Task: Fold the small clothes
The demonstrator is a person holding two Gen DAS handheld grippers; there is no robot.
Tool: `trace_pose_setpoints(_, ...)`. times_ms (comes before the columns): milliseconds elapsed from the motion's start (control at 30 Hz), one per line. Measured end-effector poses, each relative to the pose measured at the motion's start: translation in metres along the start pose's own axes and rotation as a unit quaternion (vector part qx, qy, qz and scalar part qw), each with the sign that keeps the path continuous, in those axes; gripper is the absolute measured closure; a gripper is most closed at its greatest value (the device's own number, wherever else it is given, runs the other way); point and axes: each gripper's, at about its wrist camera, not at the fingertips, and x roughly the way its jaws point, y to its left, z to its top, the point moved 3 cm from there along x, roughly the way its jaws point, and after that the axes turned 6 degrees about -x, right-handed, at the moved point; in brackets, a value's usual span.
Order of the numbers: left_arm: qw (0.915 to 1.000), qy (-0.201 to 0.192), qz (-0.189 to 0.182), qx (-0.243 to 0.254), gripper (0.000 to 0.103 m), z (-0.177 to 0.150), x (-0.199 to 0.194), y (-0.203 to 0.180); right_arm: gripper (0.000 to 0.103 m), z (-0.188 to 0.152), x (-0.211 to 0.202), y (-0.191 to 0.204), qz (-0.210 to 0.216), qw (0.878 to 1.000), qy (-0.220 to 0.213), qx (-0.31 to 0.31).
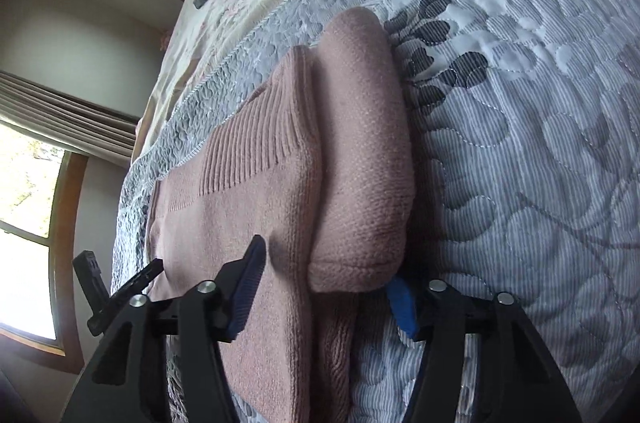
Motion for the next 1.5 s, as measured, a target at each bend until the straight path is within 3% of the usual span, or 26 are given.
trace_pose_setpoints(33,1.0,0.0,0.001,0.003,0.04,0.0,0.0,0.0,0.064,0.001,0.002,-0.001,0.006,1.0,0.0,0.003)
trace_pose_setpoints(133,1.0,-0.001,-0.004,0.004,0.039,0.0,0.0,0.002,0.075,-0.001,0.007,-0.002,0.018,1.0,0.0,0.012)
trace_pose_setpoints(767,0.9997,-0.002,-0.023,0.001,0.039,-0.002,-0.003,0.007,0.079,0.004,0.011,0.012,-0.006,0.999,0.008,0.041)
trace_pose_setpoints(1000,0.9988,-0.016,-0.045,-0.013,0.039,0.0,-0.033,0.017,0.08,0.03,-0.003,0.111,-0.015,0.997,0.001,-0.076)
trace_pose_setpoints(1233,0.9976,-0.029,-0.062,-0.005,0.039,0.0,-0.053,0.016,0.08,0.026,0.046,0.212,-0.043,0.979,0.043,-0.195)
trace_pose_setpoints(1367,0.9971,-0.032,-0.068,-0.014,0.038,0.001,-0.056,0.022,0.08,0.009,0.09,0.235,-0.066,0.968,0.084,-0.225)
trace_pose_setpoints(1500,0.996,-0.024,-0.078,-0.035,0.039,0.0,-0.053,0.032,0.08,0.001,0.116,0.23,-0.078,0.969,0.104,-0.211)
